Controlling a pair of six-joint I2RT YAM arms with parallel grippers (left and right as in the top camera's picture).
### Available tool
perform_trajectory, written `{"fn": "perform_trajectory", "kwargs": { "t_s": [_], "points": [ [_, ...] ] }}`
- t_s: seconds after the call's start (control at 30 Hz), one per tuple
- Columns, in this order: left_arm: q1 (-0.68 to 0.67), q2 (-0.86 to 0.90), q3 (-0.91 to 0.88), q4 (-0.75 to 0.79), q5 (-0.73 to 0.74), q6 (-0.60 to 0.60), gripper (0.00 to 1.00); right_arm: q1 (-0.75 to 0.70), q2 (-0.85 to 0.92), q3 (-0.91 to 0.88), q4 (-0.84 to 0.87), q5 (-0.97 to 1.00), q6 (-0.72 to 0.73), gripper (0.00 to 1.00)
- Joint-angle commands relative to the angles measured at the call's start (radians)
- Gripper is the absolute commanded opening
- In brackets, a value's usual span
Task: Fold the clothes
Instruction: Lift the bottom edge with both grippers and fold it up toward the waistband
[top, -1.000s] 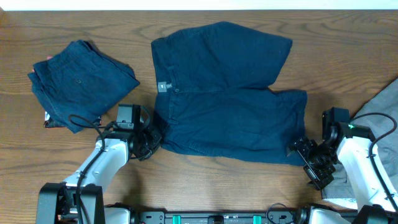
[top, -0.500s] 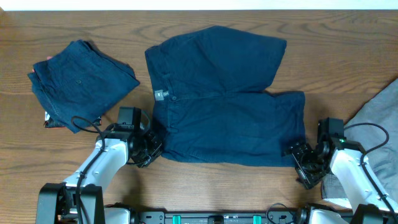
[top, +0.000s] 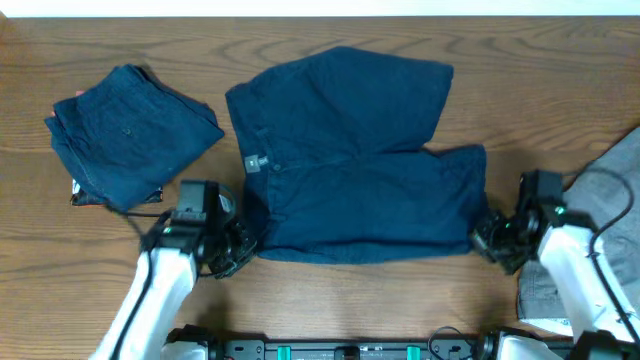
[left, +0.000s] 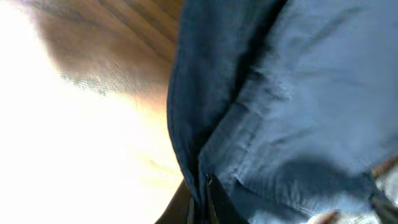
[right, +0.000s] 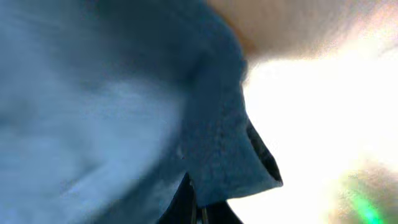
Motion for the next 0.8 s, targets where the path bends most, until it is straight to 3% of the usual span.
{"fn": "perform_trajectory", "kwargs": {
  "t_s": [0.0,0.23,0.37,0.5,0.77],
  "points": [
    [-0.002,-0.176,0.029,-0.078,0.004,0.053,0.06,-0.005,-0.061,0.14,-0.087,0.064,-0.107,0.01],
    [-0.002,-0.497,0.109,-0.242,0.005,0.064,0.06,-0.005,-0.237,0.359,-0.263,0.115,-0.224,0.01],
    [-0.002,-0.592,0.19,-0.258,0.003,0.063,0.06,-0.005,-0.302,0.469,-0.293,0.152,-0.275,0.01],
    [-0.002,-0.582,0.222,-0.217,-0.013,0.063,0.06,-0.005,-0.296,0.558,-0.248,0.183,-0.336,0.01],
    [-0.001,-0.371,0.222,-0.069,-0.22,0.063,0.06,0.007,-0.153,0.586,-0.028,0.166,-0.406,0.01]
  ]
}}
